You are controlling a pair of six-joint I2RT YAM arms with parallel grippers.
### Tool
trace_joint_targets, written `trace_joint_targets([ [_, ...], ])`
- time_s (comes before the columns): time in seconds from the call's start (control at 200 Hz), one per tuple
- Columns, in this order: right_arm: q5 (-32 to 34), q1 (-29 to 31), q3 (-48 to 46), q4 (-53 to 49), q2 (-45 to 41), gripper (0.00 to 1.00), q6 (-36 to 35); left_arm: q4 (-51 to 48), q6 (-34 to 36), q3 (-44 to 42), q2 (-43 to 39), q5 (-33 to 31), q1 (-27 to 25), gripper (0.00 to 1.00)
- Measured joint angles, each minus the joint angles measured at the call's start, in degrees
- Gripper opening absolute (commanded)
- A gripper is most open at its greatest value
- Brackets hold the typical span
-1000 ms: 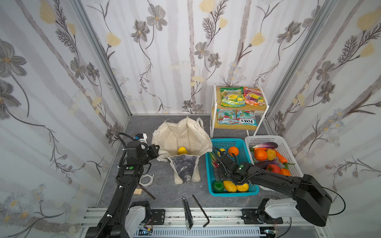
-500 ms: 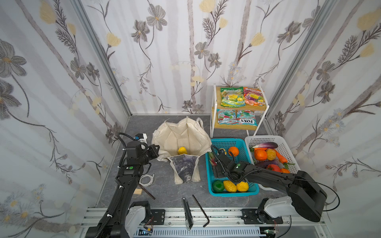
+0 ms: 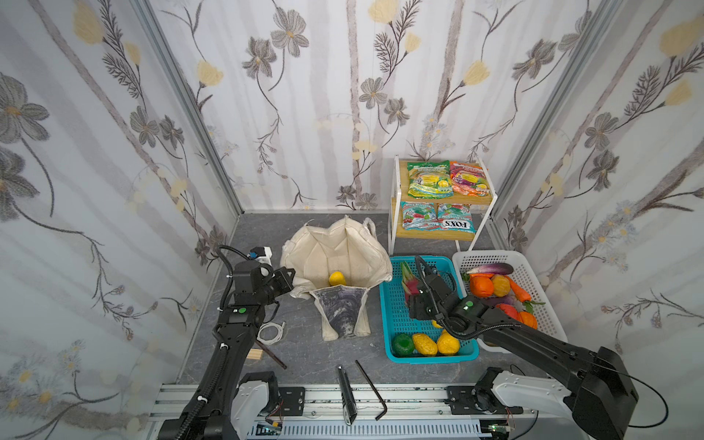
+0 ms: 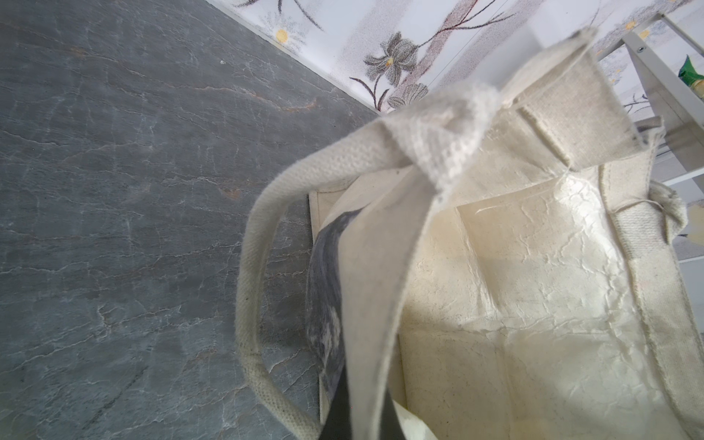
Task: Place the food into the grocery bag and tie it
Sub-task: 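Lift the dragon fruit with the right gripper and carry it over the bag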
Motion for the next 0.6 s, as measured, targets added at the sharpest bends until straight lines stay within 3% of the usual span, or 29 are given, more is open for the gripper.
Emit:
trace_joint_targets([
  [0.285, 3.48, -0.70, 14.75, -5.46, -4.26, 0.78, -3.34, 0.02, 0.00, 0.00, 0.04, 0.17, -0.02, 0.00],
  [0.6, 4.66, 5.53, 34.10, -6.01, 6.64, 0.80, -9.64, 0.20, -0.02, 0.00, 0.11, 0.48, -0.02, 0.00],
])
